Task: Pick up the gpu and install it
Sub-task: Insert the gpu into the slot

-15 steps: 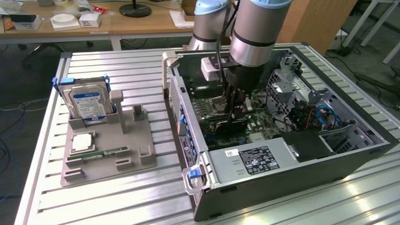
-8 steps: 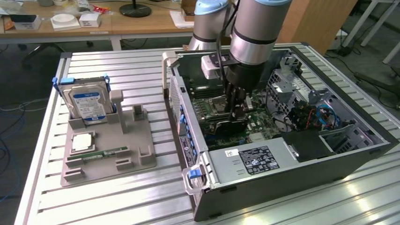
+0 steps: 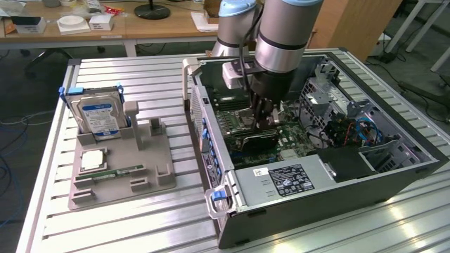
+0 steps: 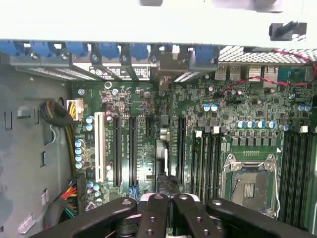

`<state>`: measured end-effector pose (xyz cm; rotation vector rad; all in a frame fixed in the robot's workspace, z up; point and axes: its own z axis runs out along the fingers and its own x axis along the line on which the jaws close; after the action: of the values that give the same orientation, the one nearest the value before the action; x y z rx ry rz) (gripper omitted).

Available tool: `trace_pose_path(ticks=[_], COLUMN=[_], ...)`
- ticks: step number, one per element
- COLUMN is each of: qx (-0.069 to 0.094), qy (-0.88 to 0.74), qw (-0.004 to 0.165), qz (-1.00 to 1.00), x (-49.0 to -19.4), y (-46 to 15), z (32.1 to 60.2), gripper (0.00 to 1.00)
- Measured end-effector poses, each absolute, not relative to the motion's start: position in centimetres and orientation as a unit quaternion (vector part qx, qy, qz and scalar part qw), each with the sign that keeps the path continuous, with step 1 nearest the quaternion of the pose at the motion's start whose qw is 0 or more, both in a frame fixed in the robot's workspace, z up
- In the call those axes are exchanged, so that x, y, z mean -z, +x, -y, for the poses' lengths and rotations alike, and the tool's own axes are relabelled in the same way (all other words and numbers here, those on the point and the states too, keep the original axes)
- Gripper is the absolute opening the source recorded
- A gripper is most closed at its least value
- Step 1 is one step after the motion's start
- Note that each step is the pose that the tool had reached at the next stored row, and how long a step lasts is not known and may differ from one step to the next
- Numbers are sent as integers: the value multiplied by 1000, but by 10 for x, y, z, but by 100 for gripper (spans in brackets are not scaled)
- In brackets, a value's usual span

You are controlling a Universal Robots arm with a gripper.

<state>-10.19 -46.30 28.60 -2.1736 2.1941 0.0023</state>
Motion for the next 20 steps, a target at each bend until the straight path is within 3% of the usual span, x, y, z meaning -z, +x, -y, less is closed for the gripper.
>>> trace_pose_path(ticks=[20], qx=[-1], qy=[-704], qw=[27], qz=[-710], x=[-283], y=[-136], z=[455], gripper=[10])
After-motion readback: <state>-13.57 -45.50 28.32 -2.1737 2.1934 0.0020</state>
